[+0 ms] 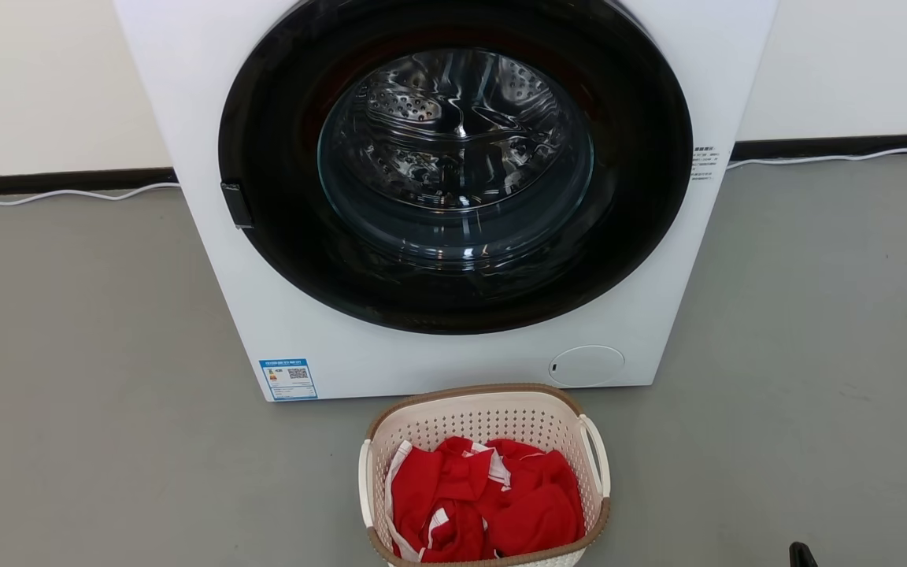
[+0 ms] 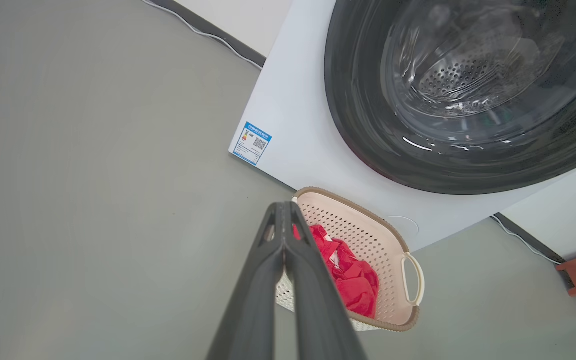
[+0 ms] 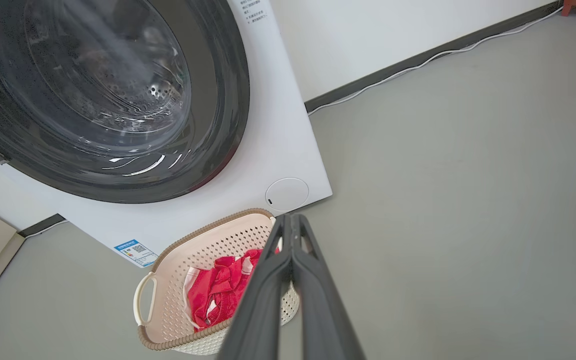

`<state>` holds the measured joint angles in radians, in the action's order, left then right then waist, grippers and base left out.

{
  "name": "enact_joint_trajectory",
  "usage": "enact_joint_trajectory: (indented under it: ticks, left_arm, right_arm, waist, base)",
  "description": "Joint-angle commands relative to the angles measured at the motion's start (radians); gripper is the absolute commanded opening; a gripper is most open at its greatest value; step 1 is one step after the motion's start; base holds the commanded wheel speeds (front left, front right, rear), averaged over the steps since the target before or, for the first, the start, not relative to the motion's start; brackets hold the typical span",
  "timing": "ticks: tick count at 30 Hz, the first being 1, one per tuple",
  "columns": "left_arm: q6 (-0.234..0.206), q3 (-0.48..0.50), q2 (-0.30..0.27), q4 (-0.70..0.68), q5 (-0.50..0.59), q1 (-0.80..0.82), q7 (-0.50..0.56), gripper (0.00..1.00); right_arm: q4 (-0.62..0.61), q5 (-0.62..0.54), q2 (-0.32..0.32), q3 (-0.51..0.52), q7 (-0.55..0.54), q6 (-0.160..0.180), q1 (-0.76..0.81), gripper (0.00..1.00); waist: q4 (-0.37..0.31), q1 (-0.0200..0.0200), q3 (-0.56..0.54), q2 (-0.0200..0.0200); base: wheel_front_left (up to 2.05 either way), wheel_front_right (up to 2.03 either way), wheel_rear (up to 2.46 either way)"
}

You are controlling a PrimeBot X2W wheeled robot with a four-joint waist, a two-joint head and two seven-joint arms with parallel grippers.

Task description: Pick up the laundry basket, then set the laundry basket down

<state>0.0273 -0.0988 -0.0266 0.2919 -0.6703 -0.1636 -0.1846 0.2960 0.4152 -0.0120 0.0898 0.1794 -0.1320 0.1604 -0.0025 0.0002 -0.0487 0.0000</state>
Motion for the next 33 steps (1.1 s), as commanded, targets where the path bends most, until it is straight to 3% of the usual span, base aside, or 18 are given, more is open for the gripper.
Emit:
enact_joint_trajectory:
  ticks: [1,33]
  left_arm:
    - [0.007,0.016,-0.011,-0.024,-0.022,0.049,0.005,0.0]
    - [0.038,0.079,-0.016,-0.032,-0.318,0.121,0.1,0.0]
  right_arm:
    - [-0.027,0.024,-0.015,0.003,-0.008,0.0,-0.044,0.0]
    - [-0.035,0.402,-0.022,0.01,-0.1,0.001,-0.117,0.0]
  waist:
    - [0.0,-0.0002,0.0,0.0]
    - [0.001,-0.0002,0.017,0.0]
  base:
    - [0.0,0.0,0.0]
    - [0.0,0.0,0.0]
